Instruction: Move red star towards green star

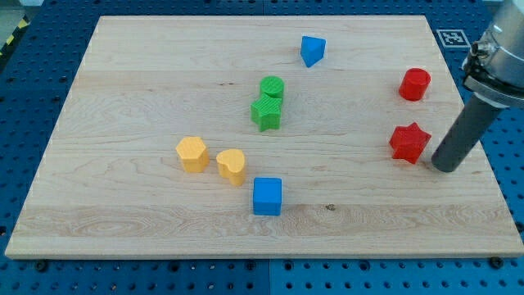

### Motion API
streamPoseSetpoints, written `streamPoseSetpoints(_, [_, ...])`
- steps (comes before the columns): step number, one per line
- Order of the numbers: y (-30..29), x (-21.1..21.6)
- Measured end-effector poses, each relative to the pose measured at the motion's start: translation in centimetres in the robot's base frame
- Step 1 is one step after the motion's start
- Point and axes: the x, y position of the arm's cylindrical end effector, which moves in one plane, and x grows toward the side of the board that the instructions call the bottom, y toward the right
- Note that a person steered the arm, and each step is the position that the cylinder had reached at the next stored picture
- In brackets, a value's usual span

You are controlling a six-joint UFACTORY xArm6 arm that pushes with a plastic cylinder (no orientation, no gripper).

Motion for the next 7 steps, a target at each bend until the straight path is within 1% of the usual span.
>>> streamPoseSetpoints(2, [-0.8,-0.5])
streamPoseSetpoints(3, [-2.8,-0.6])
streamPoseSetpoints(5, [-3.1,-0.6])
streamPoseSetpoints(7, [-5.0,-1.0])
